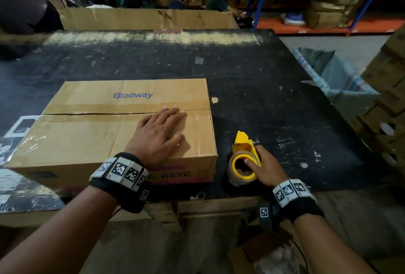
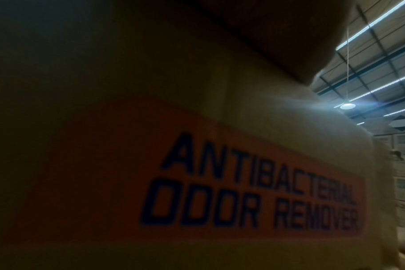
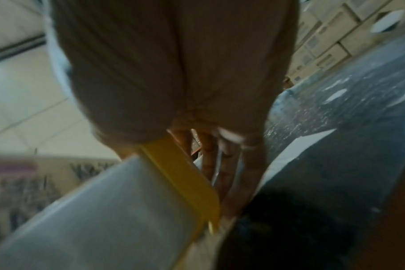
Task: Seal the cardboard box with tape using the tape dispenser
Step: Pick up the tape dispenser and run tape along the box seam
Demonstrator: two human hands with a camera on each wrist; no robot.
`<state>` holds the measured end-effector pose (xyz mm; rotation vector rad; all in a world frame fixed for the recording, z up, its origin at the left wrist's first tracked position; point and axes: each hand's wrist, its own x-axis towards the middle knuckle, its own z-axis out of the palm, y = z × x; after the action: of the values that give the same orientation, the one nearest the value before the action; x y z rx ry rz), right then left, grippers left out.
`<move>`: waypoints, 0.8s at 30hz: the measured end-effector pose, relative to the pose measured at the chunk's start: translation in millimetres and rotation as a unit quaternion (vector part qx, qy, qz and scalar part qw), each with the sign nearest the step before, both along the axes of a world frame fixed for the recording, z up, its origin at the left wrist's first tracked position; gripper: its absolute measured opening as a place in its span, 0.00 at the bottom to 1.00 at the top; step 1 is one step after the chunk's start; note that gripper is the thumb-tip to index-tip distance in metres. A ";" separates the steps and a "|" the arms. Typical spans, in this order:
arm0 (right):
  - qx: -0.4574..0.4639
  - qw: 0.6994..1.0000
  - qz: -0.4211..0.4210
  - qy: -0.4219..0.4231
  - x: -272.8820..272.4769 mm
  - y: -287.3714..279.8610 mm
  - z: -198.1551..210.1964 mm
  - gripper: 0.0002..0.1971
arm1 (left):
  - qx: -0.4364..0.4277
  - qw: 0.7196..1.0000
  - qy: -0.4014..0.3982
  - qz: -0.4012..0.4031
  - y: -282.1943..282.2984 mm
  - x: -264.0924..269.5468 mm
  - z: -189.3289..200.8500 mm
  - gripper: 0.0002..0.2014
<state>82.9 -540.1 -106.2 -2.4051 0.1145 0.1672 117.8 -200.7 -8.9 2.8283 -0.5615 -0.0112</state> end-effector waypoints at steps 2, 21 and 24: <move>0.078 0.996 -0.030 -0.019 4.1 -2.4 15.1 0.17 | -0.001 1.000 -0.002 0.001 -0.4 -0.4 -0.1 0.36; 0.023 0.950 0.255 -0.180 123.5 120.9 172.7 0.37 | -0.036 0.999 0.027 0.010 -2.6 -3.8 7.7 0.35; -0.005 0.956 0.247 -0.159 125.3 122.2 172.3 0.38 | -0.066 0.995 0.041 0.068 25.8 -10.2 22.6 0.37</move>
<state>208.2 -417.9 66.2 -2.3925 -0.6393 0.0041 107.6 -174.8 13.7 2.7163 -0.3379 -0.0611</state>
